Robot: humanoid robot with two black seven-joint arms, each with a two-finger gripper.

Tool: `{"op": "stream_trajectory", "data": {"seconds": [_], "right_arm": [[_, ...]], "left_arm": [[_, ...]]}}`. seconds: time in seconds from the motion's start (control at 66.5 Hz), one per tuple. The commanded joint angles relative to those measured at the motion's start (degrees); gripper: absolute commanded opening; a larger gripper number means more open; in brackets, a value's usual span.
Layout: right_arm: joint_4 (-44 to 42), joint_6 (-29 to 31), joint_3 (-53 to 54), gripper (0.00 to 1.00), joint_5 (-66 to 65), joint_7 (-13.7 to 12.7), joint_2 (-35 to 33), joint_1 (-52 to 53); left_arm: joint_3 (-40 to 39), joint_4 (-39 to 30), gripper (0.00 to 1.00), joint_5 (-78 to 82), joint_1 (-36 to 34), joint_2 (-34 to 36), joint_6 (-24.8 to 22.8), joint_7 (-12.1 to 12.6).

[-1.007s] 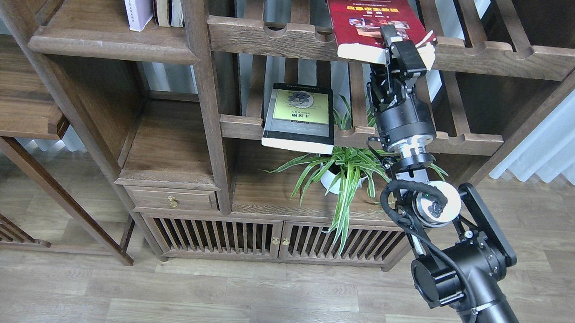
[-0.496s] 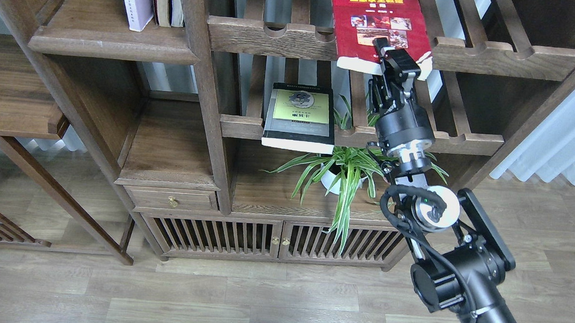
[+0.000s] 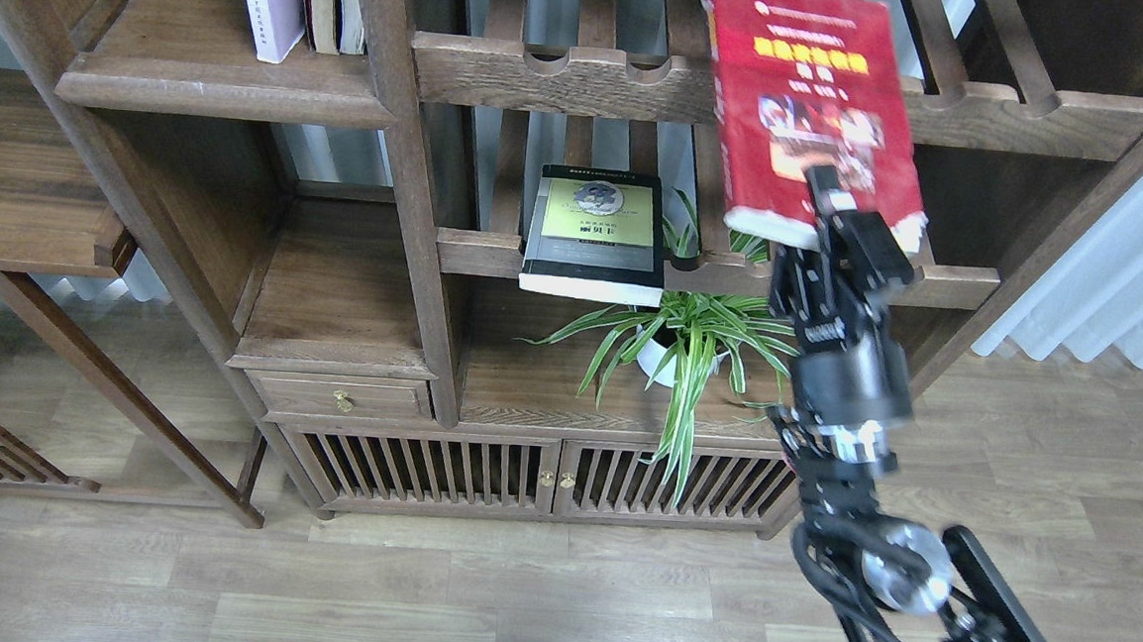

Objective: Organize books on shelf
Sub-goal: 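Lower the red book and grasp it with the left gripper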

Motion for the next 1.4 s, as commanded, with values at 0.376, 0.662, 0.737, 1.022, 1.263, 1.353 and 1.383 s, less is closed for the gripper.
{"op": "stream_trajectory", "data": {"seconds": [0.376,0.662,0.737,1.022,1.263,1.353,1.383], "right_arm": [[-4.8,0.1,-1.7,0.05,2.4,-5.0,-3.2,-12.1],[-11.7,0.1,-9.3,0.06,0.1,-10.3,0.5,-12.0],[-13.6,0.1,-10.8,0.06,-1.4,-12.4,2.6,-11.6],[-17.9,0.1,-18.1,0.06,-2.0,-18.1,10.5,-6.5],[-20.6,0.1,-20.7,0.06,-2.2,-19.3,12.9,-4.7],[-20.6,0.1,-21.1,0.06,-2.2,-19.5,12.9,-4.7],[-20.6,0.1,-21.3,0.06,-2.2,-19.6,12.9,-4.7]], "left_arm": [[11.7,-0.2,1.00,0.0,7.1,-12.7,0.0,0.1],[21.4,-1.2,1.00,-6.1,9.1,-20.4,0.0,-0.6],[25.6,-2.7,1.00,-11.9,8.9,-22.1,0.0,-0.5],[41.6,-12.7,1.00,-28.9,8.9,-20.7,0.0,-1.8],[48.0,-15.7,1.00,-28.9,8.8,-20.6,0.0,-2.8],[49.3,-15.7,1.00,-28.9,8.8,-20.8,0.0,-2.8],[49.7,-15.7,1.00,-28.9,8.8,-20.9,0.0,-2.8]]}}
